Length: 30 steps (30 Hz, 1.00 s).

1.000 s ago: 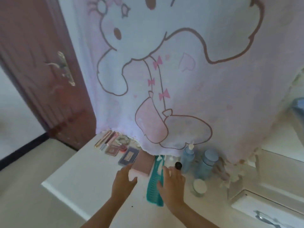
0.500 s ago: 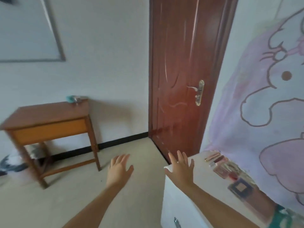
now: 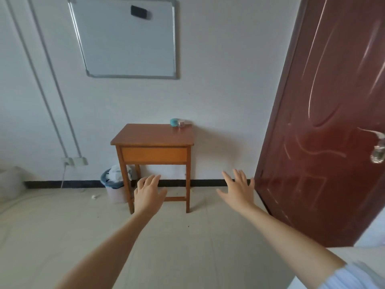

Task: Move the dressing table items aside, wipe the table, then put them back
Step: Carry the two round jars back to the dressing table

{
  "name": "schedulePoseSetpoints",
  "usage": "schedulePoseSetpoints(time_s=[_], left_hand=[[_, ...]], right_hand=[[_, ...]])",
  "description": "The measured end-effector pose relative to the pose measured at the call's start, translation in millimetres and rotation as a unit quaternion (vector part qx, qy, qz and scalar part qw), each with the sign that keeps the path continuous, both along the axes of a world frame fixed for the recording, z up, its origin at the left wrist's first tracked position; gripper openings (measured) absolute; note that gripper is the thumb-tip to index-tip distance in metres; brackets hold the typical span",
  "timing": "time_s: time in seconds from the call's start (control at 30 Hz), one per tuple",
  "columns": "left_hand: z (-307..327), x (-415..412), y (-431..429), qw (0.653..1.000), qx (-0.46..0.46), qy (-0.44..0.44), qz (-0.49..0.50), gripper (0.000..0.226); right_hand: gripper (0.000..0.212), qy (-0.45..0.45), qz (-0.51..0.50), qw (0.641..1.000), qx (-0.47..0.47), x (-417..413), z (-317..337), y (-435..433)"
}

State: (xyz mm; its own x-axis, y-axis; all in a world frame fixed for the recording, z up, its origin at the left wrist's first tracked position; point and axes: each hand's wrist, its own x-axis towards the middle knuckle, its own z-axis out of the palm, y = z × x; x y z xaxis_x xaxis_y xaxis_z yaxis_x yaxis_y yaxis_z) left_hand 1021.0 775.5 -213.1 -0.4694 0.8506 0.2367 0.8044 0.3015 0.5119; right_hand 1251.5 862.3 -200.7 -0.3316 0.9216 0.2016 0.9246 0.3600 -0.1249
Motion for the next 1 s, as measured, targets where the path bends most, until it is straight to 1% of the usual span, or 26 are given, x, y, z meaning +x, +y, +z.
schedulePoseSetpoints(time_s=[0.13,0.27,0.43,0.53,0.63,0.7,0.8,1.0], left_hand=[[3.2,-21.4,36.4,1.000,0.001,0.001,0.003,0.050],[11.4,-46.7,93.7,1.000,0.012,0.008,0.010,0.050],[29.8,-74.1,179.2,0.999,0.022,-0.002,0.023,0.050],[37.6,-92.4,227.1,0.997,0.047,-0.027,0.055,0.050],[27.9,-104.1,264.0,0.989,0.066,-0.085,0.100,0.049],[14.9,-110.0,282.8,0.988,0.053,-0.106,0.104,0.049],[-0.5,-129.8,310.4,0.989,0.038,-0.100,0.100,0.049],[-11.2,-207.1,371.5,0.990,0.029,-0.085,0.112,0.050]], right_hand=[[0.062,0.006,-0.004,1.000,-0.001,-25.3,2.0,47.2],[0.062,0.025,0.007,1.000,0.004,-52.0,8.8,111.5],[0.062,0.036,0.046,0.998,0.001,-88.5,27.8,199.9],[0.061,0.045,0.074,0.996,-0.009,-112.3,31.8,250.5],[0.060,0.027,0.103,0.994,-0.016,-137.5,22.9,292.9],[0.061,-0.002,0.132,0.991,-0.024,-156.0,12.2,314.7],[0.061,-0.008,0.153,0.988,-0.036,-185.9,1.8,348.9],[0.059,-0.005,0.154,0.987,-0.038,-246.0,-9.2,413.4]])
